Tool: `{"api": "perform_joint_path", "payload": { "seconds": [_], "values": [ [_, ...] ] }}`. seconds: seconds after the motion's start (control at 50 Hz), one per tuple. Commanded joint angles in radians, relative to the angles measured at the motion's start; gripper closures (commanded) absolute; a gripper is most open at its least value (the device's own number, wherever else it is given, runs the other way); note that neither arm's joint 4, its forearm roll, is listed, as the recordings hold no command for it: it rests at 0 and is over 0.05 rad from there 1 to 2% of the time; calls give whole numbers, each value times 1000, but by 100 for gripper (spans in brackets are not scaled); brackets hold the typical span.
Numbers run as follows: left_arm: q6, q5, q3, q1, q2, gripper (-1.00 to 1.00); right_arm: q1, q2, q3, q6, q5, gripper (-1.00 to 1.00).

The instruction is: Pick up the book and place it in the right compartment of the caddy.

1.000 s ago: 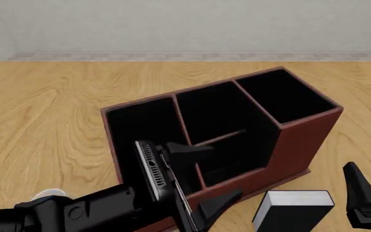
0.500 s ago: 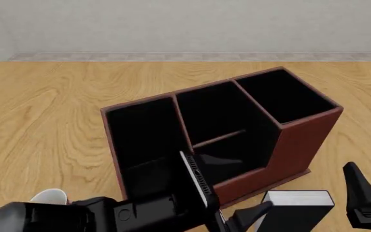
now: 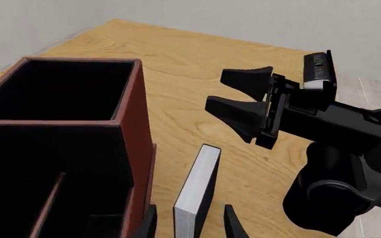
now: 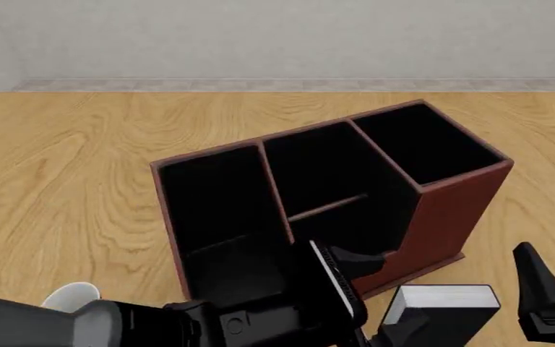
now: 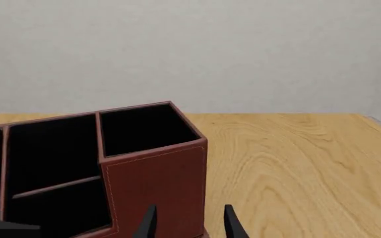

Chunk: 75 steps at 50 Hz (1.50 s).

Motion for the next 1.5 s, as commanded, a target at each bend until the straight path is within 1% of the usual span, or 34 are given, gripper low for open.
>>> {"api": "perform_joint_path", "payload": {
  "seconds": [0.02,0.26,0.94,1.06,1.08,1.36,1.5],
  "values": [
    [-10,-22,-29,-1,78,-100,0,0,0,0,0,-100],
    [-8,-31,-64,4,147,-100,0,0,0,0,0,-100],
    [-45,-64,-132,16,314,-100,0,0,0,0,0,-100],
    [-56,-69,-136,6,331,-100,0,0,0,0,0,-100],
    [-54,-73,-134,15,330,100,0,0,0,0,0,-100],
    [-60,-67,-123,8,305,100,0,0,0,0,0,-100],
    [-64,-67,-92,-5,252,100,0,0,0,0,0,-100]
  ]
}}
